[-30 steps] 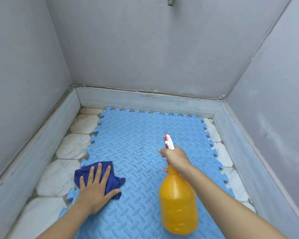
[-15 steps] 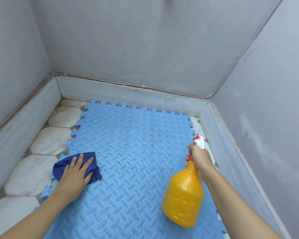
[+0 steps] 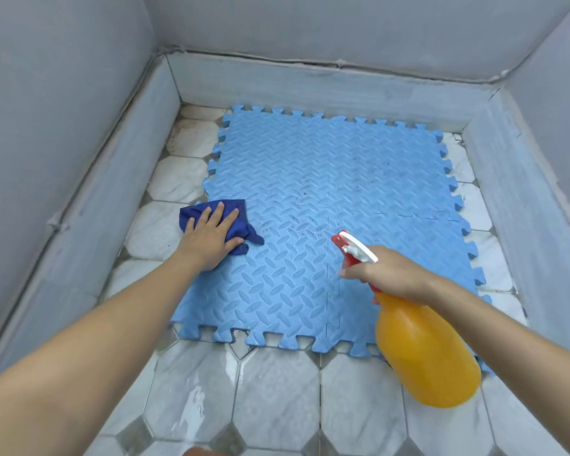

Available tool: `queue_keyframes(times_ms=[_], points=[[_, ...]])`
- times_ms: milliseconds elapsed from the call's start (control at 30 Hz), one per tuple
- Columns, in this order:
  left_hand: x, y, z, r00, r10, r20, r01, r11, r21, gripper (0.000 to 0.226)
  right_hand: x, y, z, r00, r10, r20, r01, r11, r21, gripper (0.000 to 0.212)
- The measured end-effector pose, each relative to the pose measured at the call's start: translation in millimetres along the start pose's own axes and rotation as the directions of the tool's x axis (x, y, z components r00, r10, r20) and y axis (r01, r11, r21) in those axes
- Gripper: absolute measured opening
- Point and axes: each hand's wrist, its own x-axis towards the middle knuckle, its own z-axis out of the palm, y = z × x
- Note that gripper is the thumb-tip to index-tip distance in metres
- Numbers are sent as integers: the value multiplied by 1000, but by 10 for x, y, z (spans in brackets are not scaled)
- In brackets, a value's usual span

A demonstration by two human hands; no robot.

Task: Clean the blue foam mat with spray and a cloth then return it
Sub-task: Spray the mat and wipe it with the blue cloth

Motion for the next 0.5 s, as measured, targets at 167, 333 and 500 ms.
queue_keyframes(times_ms=[167,333,500], points=[[-108,39,56,999,-16,-37,15,1000,-27,70,-144,-79,419,992,-94,87,117,941,-316,33],[-117,71,80,998,-13,-69,10,999,-50,74,-293,29,613,973,-118,196,170,946,-274,23],[-76,230,148,984,-2,-178,1,1000,-3,85,-530,272,600,988,12,157,-2,998,-66,29]])
